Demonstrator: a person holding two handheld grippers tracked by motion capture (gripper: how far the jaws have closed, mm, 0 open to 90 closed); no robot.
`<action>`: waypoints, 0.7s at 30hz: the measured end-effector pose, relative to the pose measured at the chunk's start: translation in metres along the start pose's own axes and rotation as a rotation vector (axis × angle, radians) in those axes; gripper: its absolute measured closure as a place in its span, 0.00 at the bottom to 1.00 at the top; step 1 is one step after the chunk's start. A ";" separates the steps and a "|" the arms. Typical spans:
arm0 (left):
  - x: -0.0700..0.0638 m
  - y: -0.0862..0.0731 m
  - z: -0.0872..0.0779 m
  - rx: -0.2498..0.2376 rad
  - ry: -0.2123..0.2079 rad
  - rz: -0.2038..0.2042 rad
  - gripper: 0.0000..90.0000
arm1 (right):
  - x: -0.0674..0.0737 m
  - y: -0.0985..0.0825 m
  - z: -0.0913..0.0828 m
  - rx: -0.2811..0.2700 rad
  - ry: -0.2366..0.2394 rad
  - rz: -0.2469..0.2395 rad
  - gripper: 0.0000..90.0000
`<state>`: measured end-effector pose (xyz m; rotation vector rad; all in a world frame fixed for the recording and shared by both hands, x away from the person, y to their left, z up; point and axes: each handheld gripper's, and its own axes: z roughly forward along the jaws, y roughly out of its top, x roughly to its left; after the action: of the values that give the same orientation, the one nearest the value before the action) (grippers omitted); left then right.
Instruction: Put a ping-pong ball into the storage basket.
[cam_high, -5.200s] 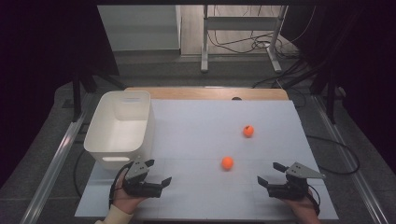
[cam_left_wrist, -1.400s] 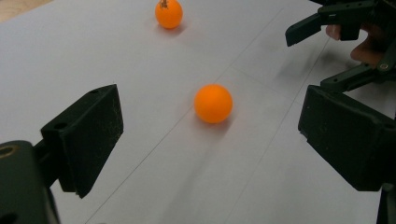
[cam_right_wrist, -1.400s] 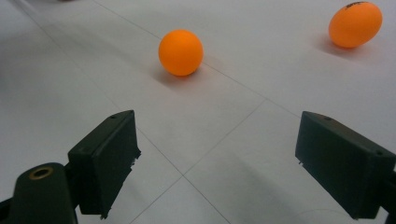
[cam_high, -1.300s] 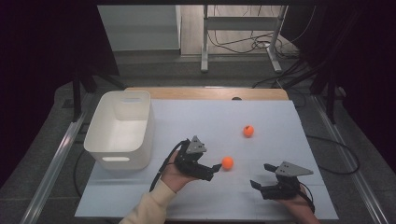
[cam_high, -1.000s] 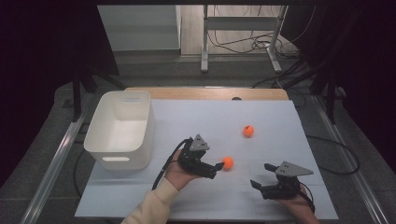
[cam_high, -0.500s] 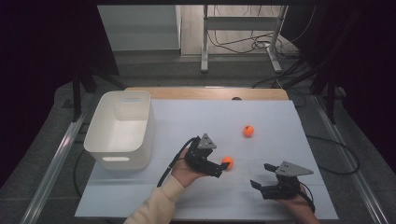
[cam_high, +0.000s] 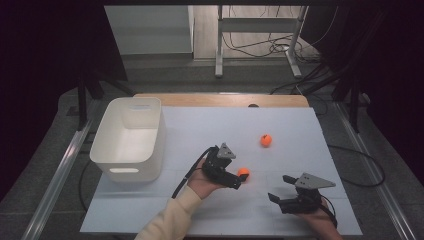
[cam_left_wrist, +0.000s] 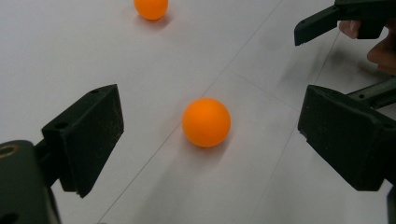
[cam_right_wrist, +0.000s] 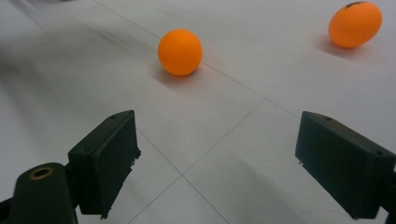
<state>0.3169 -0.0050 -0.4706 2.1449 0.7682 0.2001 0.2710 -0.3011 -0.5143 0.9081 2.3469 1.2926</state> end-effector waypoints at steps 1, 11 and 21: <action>0.000 0.001 0.001 0.002 0.000 0.001 0.09 | 0.000 0.000 0.000 0.000 0.000 -0.001 0.15; -0.001 0.004 0.010 0.014 -0.014 -0.009 0.09 | 0.000 0.000 0.000 -0.011 0.007 -0.002 0.15; -0.001 0.005 0.021 0.051 -0.019 -0.004 0.09 | 0.000 0.000 -0.001 -0.012 0.005 -0.002 0.15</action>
<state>0.3264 -0.0215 -0.4798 2.1900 0.7737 0.1598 0.2706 -0.3014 -0.5138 0.9002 2.3403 1.3082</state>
